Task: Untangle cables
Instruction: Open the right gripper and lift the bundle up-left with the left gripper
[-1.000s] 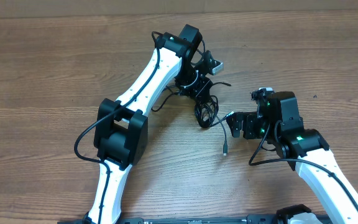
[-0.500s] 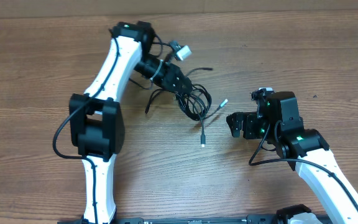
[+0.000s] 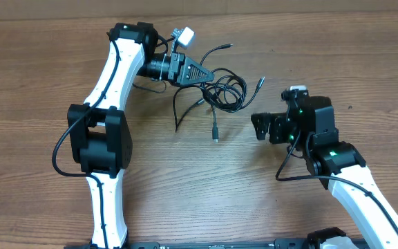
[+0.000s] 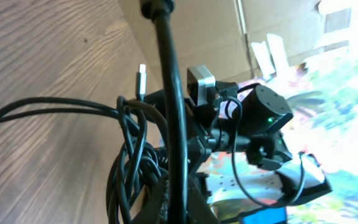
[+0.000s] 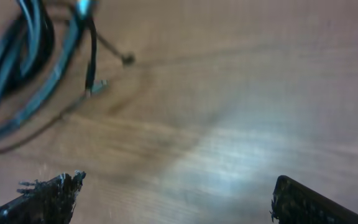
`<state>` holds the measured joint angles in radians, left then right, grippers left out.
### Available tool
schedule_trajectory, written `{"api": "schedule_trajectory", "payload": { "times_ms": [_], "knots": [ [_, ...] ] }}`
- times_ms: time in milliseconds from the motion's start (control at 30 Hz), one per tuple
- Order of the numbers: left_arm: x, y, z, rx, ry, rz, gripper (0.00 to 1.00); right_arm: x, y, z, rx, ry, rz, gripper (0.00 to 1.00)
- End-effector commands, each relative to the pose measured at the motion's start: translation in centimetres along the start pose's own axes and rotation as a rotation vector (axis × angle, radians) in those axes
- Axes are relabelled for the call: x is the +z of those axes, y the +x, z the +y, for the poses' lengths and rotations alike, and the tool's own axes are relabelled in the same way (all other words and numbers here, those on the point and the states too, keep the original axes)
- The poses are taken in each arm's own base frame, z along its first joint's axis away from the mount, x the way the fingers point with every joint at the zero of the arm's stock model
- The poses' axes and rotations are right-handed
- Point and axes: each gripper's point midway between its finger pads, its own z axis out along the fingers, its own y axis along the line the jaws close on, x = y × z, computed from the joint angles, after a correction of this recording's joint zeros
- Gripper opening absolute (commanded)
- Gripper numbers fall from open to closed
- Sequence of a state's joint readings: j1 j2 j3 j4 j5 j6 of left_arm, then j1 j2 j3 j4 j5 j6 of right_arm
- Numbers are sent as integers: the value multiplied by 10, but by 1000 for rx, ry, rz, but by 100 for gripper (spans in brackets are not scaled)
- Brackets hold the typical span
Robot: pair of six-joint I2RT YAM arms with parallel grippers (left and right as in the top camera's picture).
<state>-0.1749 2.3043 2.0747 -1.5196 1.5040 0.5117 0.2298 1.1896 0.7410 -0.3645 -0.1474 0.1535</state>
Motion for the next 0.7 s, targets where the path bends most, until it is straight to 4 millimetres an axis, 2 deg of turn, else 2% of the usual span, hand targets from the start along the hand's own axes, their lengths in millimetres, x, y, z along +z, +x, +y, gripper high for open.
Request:
{"api": "schedule_trajectory", "payload": {
  "times_ms": [0, 67, 100, 167, 267, 333, 400, 500, 533, 567, 600, 667],
  "knots": [
    [-7, -10, -11, -180, 65, -44, 4, -2, -9, 0, -6, 12, -25, 100],
    [-8, -9, -8, -422, 54, -35, 4, -2, -5, 12, -3, -58, -2, 100],
    [-8, -9, -8, -486, 51, -32, 4, -3, -2, 16, -1, -80, 13, 100],
    [-9, -10, -7, -579, 52, -31, 4, -4, -3, 27, -4, -142, 13, 100],
    [-9, -10, -7, -650, 54, -31, 4, -11, -5, 56, -4, -313, 17, 100],
    [-13, -11, -6, -706, 55, -38, 4, -14, -4, 65, 72, -363, 37, 91],
    [-18, -13, -5, -789, 55, -48, 4, -18, -1, 75, 102, -427, 64, 90],
    [-26, -10, 5, -873, -2, -60, 4, -22, 0, 83, 5, -481, 54, 93],
    [-31, -2, 19, -978, -96, -68, 4, -23, 0, 83, -105, -484, 26, 93],
    [-34, 3, 25, -1033, -137, -71, 4, -22, 0, 83, -124, -482, 21, 93],
    [-39, 12, 33, -1120, -205, -76, 4, -20, -2, 79, -205, -455, -6, 88],
    [-44, 21, 38, -1194, -262, -78, 4, -16, -6, 70, -267, -396, -33, 87]
  ]
}}
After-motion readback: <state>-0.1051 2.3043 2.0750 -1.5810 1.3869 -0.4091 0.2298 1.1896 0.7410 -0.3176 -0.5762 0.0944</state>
